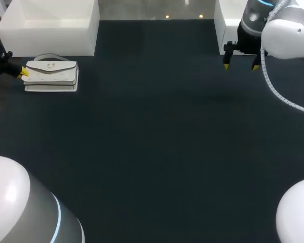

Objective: Pick up the bag, open it, inspect its contents, close it, and place it on the opposite side

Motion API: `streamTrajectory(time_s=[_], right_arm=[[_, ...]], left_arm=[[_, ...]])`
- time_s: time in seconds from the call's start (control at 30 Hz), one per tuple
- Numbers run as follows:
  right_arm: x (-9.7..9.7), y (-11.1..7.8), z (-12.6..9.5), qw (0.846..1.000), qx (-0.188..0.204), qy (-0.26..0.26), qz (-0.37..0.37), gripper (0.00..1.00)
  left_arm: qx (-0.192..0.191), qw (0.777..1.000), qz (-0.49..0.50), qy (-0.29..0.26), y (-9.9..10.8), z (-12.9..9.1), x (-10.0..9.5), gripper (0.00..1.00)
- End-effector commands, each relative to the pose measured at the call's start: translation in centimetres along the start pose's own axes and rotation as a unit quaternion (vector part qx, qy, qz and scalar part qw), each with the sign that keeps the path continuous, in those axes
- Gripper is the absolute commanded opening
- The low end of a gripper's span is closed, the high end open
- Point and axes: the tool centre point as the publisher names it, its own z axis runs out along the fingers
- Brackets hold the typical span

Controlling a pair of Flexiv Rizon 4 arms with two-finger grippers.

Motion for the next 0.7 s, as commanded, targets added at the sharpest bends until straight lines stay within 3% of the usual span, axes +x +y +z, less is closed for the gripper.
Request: streamTrajectory(time_s=[0.03,0.07,0.1,0.2,0.23,0.27,0.3,0.53,0.7], right_arm=[[0.1,0.0,0.0,1.0,0.0,-0.002,0.001,1.0],[0.1,0.0,0.0,1.0,0.0,-0.002,0.001,1.0],[0.1,0.0,0.0,1.0,0.0,-0.002,0.001,1.0],[0.1,0.0,0.0,1.0,0.0,-0.002,0.001,1.0],[0.1,0.0,0.0,1.0,0.0,-0.002,0.001,1.0],[0.1,0.0,0.0,1.0,0.0,-0.002,0.001,1.0],[0.1,0.0,0.0,1.0,0.0,-0.002,0.001,1.0],[0.1,0.0,0.0,1.0,0.0,-0.002,0.001,1.0],[0.1,0.0,0.0,1.0,0.0,-0.002,0.001,1.0]], left_arm=[[-0.107,0.994,-0.003,0.03,-1.1,-0.1,-1.0,0.0],[-0.107,0.994,-0.004,0.03,-1.2,-0.1,-1.1,0.0],[-0.107,0.994,-0.004,0.031,-1.2,-0.1,-1.1,0.06],[-0.102,0.994,-0.005,0.031,-1.3,-0.2,-1.1,0.39],[-0.099,0.995,-0.003,0.031,-1.2,-0.4,-0.9,0.57],[-0.095,0.995,-0.001,0.028,-1.1,-0.5,-0.7,0.93],[-0.092,0.995,0.002,0.024,-0.9,-0.7,-0.5,1.0],[-0.067,0.997,0.015,-0.025,1.3,-2.9,2.0,1.0],[-0.049,0.993,0.009,-0.105,3.2,-4.2,4.7,1.0]])
